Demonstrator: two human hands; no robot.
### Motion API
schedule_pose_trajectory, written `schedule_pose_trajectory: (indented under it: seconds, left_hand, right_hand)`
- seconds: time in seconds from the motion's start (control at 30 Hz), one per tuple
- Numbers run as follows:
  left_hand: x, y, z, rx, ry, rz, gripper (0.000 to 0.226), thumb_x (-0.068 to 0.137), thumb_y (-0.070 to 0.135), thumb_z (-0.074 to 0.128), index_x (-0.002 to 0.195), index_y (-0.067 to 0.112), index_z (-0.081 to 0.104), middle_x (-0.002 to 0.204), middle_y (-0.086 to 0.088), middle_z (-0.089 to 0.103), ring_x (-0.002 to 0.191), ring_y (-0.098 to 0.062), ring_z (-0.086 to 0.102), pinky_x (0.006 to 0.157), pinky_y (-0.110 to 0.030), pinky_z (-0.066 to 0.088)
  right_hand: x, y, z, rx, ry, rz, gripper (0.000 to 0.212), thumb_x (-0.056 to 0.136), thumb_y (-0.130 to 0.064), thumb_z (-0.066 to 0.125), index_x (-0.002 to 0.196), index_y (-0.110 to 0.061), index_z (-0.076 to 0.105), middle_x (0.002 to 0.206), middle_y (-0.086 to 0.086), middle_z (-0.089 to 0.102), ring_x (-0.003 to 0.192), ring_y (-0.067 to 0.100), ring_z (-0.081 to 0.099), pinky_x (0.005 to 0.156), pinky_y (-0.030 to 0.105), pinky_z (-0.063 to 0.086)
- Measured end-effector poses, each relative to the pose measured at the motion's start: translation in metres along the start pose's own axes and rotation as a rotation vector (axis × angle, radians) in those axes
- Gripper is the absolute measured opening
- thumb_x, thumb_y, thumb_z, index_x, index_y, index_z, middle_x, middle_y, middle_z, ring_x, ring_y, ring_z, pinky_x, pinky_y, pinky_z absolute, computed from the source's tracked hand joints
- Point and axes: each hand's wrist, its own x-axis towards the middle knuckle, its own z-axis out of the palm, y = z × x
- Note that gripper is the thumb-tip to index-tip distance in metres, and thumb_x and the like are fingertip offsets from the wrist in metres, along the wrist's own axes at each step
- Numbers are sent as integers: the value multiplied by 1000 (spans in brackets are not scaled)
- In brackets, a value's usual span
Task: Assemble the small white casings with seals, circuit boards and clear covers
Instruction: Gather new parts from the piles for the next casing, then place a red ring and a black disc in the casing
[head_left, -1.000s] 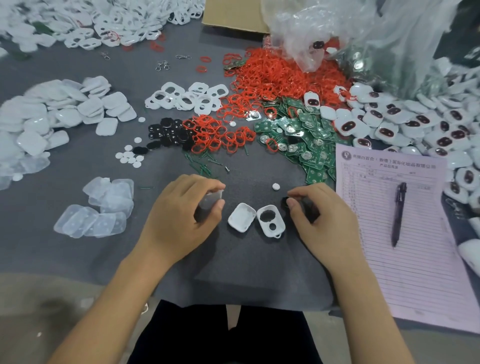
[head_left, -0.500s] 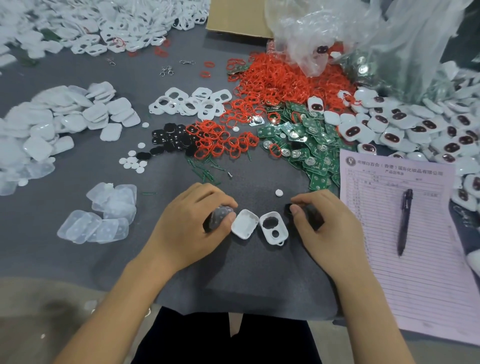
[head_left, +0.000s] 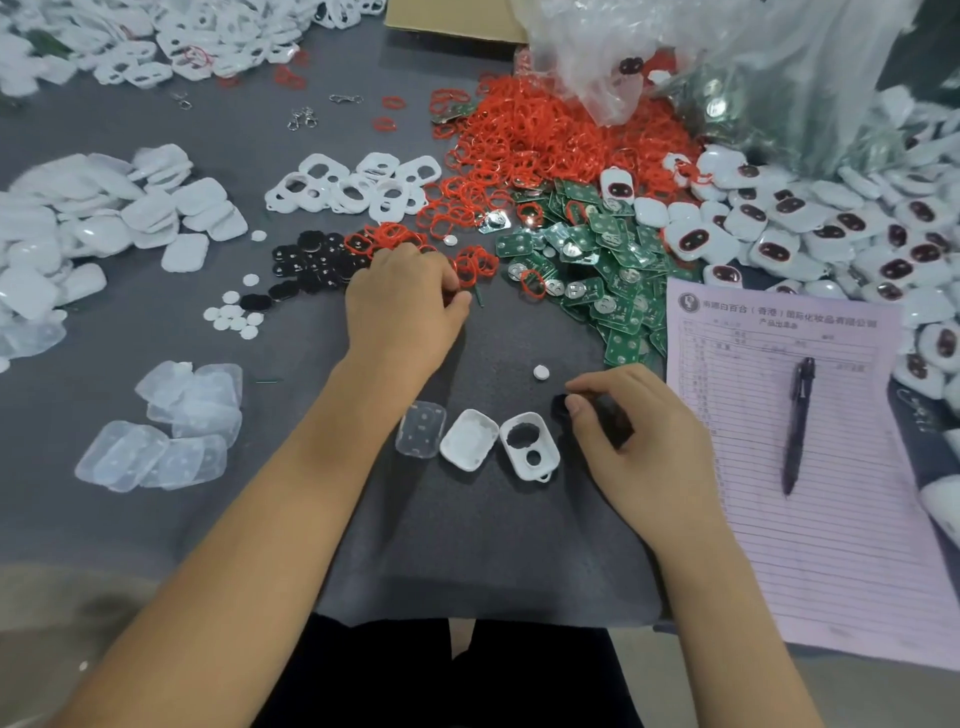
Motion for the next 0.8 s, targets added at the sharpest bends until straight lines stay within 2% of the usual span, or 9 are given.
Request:
schedule_pose_trajectory:
  seconds: [0.1,0.2,0.3,0.4,0.47,0.57,0.7,0.8]
  left_hand:
    - [0,1,-3,24,-27,20,17,100,33,64,105,22,75,110,-3,66,111,-27,58,84,-42,47]
    - [-13,4,-11,-87,-29,49,12,96,30,64,95,22,73,103,1,63,106,-20,57,77,-39,49]
    - [-35,11,-19,-253,-73,118,4,94,28,63,91,26,63,96,12,56,90,-7,51,71,-32,43]
    - [-53,18,-21,-345,-162,181,6,97,27,59,93,30,54,84,26,55,74,6,50,61,-23,33]
    - [-60,20,-17,-280,-164,176,4,99,29,56,97,29,53,79,21,57,70,1,51,57,-26,30]
    - [-62,19,-9,-222,-126,148,6,101,29,53,106,27,53,94,11,64,80,-11,54,65,-31,34]
    - [-56,17,-5,-223,-97,122,31,99,27,54,131,28,57,108,9,66,101,-15,59,74,-31,41]
    - [-44,14,-5,-163,-87,113,34,101,25,52,134,23,62,115,0,62,112,-22,57,78,-35,45]
  right_hand:
    - [0,2,1,17,21,-2,10,97,-23,69,102,-31,71,94,-18,62,85,4,60,67,24,48]
    - [0,3,1,47,41,-3,10,98,-21,68,103,-28,71,93,-18,61,82,4,60,66,25,48]
    - [0,5,2,93,58,10,10,98,-18,66,104,-26,71,90,-16,60,76,7,58,65,27,48]
    - [1,3,1,111,94,11,12,98,-20,64,104,-27,70,87,-16,60,72,10,57,63,27,46]
    - [0,3,1,107,107,18,13,97,-23,62,104,-29,70,88,-17,61,71,11,57,63,28,46]
    - [0,4,1,113,108,38,13,97,-25,61,104,-30,70,89,-18,62,71,12,58,64,33,49]
    - [0,4,1,109,112,43,13,97,-22,62,104,-29,71,89,-17,62,71,12,58,63,33,49]
    - [1,4,2,107,117,49,13,97,-23,62,104,-30,71,88,-17,62,70,12,57,62,32,49]
